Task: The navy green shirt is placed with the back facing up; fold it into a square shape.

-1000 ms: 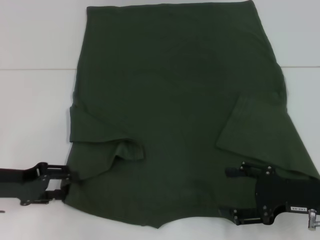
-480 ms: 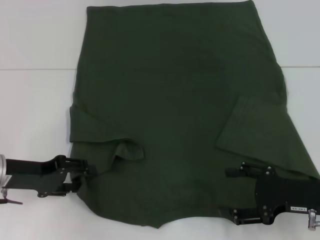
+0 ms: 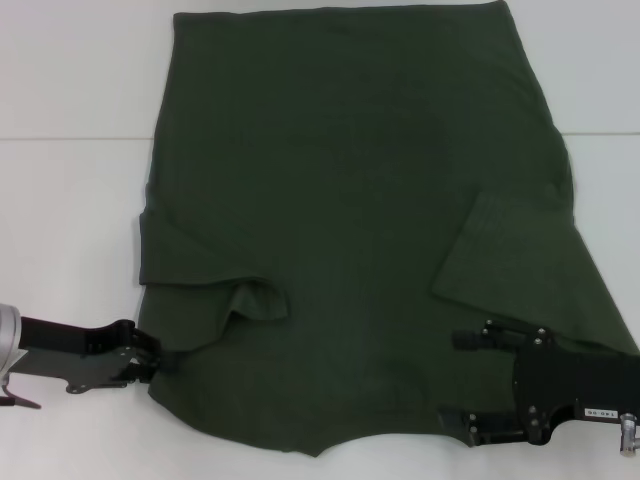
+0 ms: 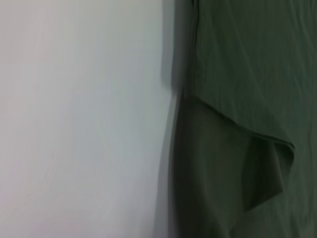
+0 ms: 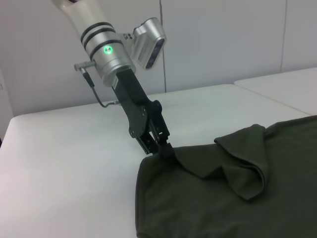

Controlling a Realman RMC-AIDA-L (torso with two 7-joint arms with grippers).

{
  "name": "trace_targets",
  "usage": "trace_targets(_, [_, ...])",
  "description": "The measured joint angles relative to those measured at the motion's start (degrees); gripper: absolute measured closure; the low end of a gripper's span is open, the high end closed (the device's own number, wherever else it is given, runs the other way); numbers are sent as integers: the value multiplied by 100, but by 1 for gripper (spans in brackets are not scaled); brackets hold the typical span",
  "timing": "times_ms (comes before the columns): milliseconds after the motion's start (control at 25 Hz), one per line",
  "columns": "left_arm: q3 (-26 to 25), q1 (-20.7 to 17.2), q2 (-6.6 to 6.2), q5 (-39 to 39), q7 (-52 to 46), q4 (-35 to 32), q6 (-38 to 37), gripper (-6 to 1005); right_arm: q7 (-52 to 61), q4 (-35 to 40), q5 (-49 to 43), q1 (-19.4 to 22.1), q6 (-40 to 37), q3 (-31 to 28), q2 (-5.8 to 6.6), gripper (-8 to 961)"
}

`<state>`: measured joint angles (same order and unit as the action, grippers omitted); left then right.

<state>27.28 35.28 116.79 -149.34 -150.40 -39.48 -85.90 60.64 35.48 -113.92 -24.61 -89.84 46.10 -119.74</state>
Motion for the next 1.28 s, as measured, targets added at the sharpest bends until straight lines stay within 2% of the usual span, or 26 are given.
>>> trace_targets(280, [117,15,2,-8,0,-19,34,684,22,3,9,-9,-28,-5,4,26])
trace_targets(360, [123,20,2,-8,5,-21,36,910,61,8,10,-21,-32,-5,8,27])
trace_targets(600, [214,16,36,17,207,-138,41,957,309,134,21,-31,-52,-14,13,30])
trace_targets(680, [218,14,44,31,241,-153,40,957,846,384,19,-8,-54,-17,10,30])
trace_targets(800, [189,3,44,76,304,-160,35,956,2216,1027,-44,14,-74,-23,72,32])
trace_targets(880, [172,-9,40,102,363,-172,-1,957,3479,1537,-142,28,-129,-25,199,32])
trace_targets(920, [163,-16,33,124,399,-174,-23,957,4193,1794,-187,32,-156,-42,313,33])
trace_targets(1040, [158,-50,15,252,543,-184,-118,959,5980,2048,-422,-13,-308,-196,726,34])
trace_targets(1120, [156,-89,14,325,645,-201,-163,960,6987,1918,-608,-83,-485,-392,989,35])
trace_targets(1200, [155,-122,23,378,745,-228,-189,961,7596,1683,-904,-154,-663,-613,1172,36])
trace_targets(1280, [154,-131,31,419,825,-239,-202,962,7876,1537,-1343,-203,-769,-787,1240,36])
